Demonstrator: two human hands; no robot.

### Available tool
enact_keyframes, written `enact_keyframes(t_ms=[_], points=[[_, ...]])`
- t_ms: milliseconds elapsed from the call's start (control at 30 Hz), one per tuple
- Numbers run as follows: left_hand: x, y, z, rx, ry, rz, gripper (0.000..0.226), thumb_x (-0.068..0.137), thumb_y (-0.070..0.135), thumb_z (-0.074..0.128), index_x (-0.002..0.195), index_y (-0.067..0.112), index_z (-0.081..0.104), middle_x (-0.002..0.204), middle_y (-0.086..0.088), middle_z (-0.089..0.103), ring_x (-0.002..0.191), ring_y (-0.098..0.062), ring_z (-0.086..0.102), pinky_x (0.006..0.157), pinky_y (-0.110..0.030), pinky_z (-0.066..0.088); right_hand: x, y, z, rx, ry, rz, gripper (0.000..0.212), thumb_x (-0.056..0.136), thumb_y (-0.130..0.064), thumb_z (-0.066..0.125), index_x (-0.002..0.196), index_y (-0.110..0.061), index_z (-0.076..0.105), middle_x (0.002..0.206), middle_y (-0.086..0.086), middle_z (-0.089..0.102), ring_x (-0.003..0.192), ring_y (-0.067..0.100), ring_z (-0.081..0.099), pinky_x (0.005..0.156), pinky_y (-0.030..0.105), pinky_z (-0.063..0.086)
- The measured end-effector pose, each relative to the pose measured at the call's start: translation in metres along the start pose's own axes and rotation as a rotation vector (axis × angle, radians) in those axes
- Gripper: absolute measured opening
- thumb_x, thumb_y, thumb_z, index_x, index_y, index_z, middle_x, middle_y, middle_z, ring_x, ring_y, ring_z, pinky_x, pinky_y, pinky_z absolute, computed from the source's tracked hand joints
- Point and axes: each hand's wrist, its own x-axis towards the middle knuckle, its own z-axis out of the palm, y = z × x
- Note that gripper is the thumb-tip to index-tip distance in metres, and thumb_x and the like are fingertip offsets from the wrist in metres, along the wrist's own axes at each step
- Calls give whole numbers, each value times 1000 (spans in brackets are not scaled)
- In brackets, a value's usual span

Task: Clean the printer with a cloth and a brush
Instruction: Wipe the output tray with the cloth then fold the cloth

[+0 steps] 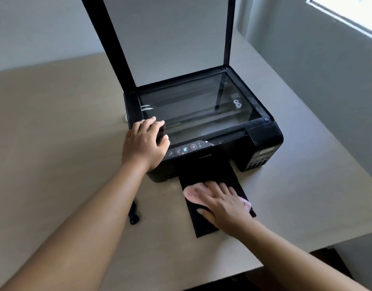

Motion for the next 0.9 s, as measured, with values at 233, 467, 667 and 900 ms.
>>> enact_keyframes(t_ms=[233, 467, 667, 900], points=[[-20, 18, -8, -7, 107, 20, 43, 89, 33, 39, 118, 10, 61, 121, -8, 62, 110, -34, 56, 90, -46, 46, -12, 58, -22, 368, -83, 346, 99, 69, -87, 17, 142, -24, 42, 135, 5, 49, 125, 28, 42, 104, 41, 37], [-116, 57, 28, 74, 270, 155, 33, 86, 35, 58, 106, 9, 61, 109, -10, 59, 98, -33, 51, 87, -41, 39, -23, 87, -24, 558, -197, 295, 18, 85, -43, 66, 94, -28, 64, 98, -7, 50, 102, 17, 45, 78, 22, 39], [-129, 95, 62, -20, -149, 159, 42, 92, 39, 43, 124, 20, 59, 126, 6, 60, 103, -24, 50, 87, -44, 45, -30, 92, -34, 721, -225, 236, 8, 89, -18, 65, 82, -22, 62, 89, -1, 57, 76, 15, 54, 65, 19, 44], [-92, 115, 67, -252, -520, -81, 41, 97, 40, 42, 138, 44, 44, 128, 17, 54, 117, -19, 35, 104, -31, 20, -35, 97, -51, 838, -209, 321, 8, 91, -14, 63, 85, -19, 63, 78, -6, 67, 57, 0, 58, 54, 12, 43]])
